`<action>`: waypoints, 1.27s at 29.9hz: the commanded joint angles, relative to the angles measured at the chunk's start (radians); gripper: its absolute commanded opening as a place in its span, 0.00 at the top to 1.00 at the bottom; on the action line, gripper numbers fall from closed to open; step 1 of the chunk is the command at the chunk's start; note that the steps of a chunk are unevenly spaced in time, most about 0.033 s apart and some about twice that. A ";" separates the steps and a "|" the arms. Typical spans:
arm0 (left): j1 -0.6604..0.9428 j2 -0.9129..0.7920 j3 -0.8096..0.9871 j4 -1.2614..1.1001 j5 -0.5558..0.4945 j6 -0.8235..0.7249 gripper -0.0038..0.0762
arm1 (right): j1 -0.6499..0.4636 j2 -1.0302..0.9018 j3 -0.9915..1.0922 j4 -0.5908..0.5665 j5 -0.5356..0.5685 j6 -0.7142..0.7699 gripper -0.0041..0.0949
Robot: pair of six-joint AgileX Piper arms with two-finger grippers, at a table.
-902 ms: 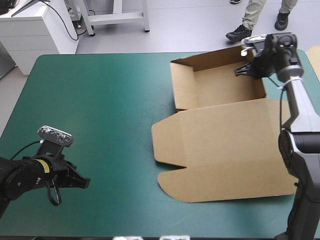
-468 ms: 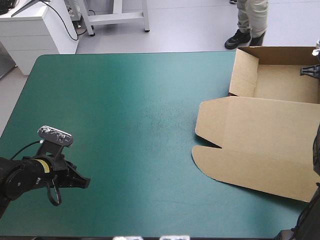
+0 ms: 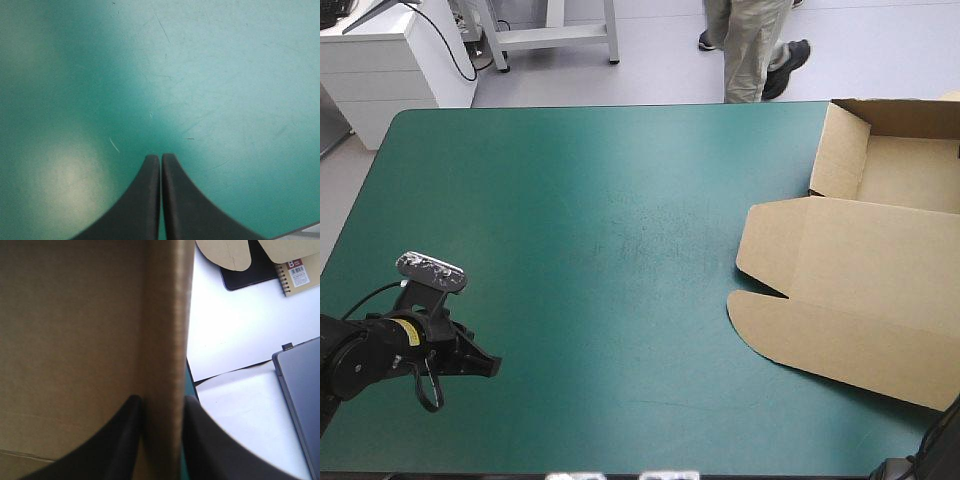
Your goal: Fold the box
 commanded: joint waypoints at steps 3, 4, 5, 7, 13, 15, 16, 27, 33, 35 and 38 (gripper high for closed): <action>-0.004 -0.008 -0.022 -0.033 -0.032 -0.011 0.96 | -0.020 -0.061 -0.036 -0.005 -0.061 0.029 0.17; -0.004 -0.008 -0.022 -0.039 -0.032 -0.011 0.96 | -0.020 -0.061 -0.036 -0.005 -0.062 0.029 0.12; -0.004 -0.008 -0.022 -0.039 -0.032 -0.011 0.96 | -0.020 -0.061 -0.036 0.002 -0.065 0.029 0.10; -0.004 -0.008 -0.022 -0.042 -0.032 -0.011 0.96 | -0.020 -0.061 -0.036 0.020 -0.063 0.029 0.12; -0.004 -0.008 -0.022 -0.042 -0.032 -0.011 0.96 | -0.020 -0.063 -0.038 0.107 -0.005 0.025 0.47; -0.004 -0.008 -0.022 -0.038 -0.032 -0.006 0.96 | -0.020 -0.063 -0.038 0.149 -0.005 0.025 0.72; -0.004 -0.008 -0.022 -0.036 -0.032 -0.006 0.96 | -0.020 -0.063 -0.038 0.180 -0.005 0.025 0.84; -0.004 -0.008 -0.020 -0.024 -0.089 0.000 0.96 | 0.202 -0.091 -0.036 0.262 -0.005 -0.035 0.96; -0.004 -0.008 0.024 0.019 -0.122 0.000 0.96 | 0.417 -0.145 0.032 0.241 -0.005 -0.069 0.96; -0.004 -0.008 0.040 0.026 -0.124 0.000 0.96 | 0.487 -0.166 0.074 0.200 -0.005 -0.072 0.96; -0.004 -0.008 0.061 0.052 -0.141 -0.008 0.96 | 0.568 -0.199 0.135 0.160 -0.009 -0.072 0.96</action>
